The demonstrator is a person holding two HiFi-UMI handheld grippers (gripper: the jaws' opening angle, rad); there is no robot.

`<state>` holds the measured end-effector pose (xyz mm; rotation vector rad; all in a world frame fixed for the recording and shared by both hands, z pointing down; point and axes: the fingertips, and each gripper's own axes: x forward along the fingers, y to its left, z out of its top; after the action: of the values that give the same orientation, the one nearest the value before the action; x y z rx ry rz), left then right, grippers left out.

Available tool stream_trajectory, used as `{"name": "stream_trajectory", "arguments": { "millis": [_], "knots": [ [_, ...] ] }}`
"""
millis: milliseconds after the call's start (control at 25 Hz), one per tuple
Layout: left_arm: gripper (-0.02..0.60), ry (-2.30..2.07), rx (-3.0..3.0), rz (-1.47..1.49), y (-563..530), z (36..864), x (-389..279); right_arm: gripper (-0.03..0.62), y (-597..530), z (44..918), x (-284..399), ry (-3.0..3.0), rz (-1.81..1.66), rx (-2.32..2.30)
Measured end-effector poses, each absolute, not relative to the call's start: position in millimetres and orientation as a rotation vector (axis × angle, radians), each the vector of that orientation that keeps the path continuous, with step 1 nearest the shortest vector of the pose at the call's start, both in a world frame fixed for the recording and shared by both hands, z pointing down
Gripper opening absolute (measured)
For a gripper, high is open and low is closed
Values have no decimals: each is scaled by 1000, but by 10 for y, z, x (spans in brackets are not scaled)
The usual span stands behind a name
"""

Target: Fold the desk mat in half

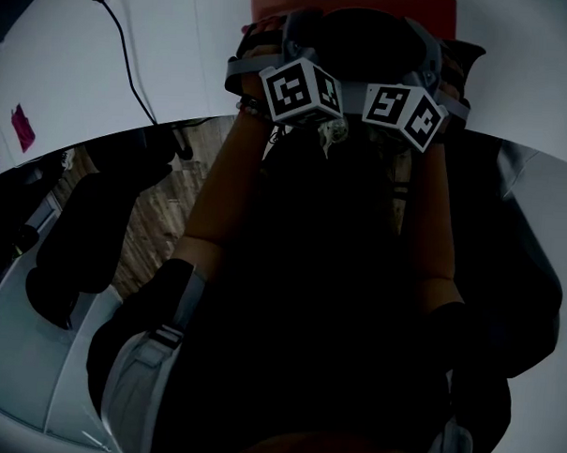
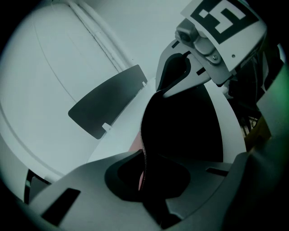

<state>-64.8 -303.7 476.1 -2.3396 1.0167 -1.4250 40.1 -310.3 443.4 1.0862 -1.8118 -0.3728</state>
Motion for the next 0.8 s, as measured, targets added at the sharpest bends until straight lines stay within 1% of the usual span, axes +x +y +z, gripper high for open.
{"name": "stream_trajectory", "arguments": {
  "millis": [800],
  "knots": [
    [28, 993, -2343, -1504, -3580, 4996, -578, 43, -3643, 4752, 483, -1800, -288, 1041]
  ]
}}
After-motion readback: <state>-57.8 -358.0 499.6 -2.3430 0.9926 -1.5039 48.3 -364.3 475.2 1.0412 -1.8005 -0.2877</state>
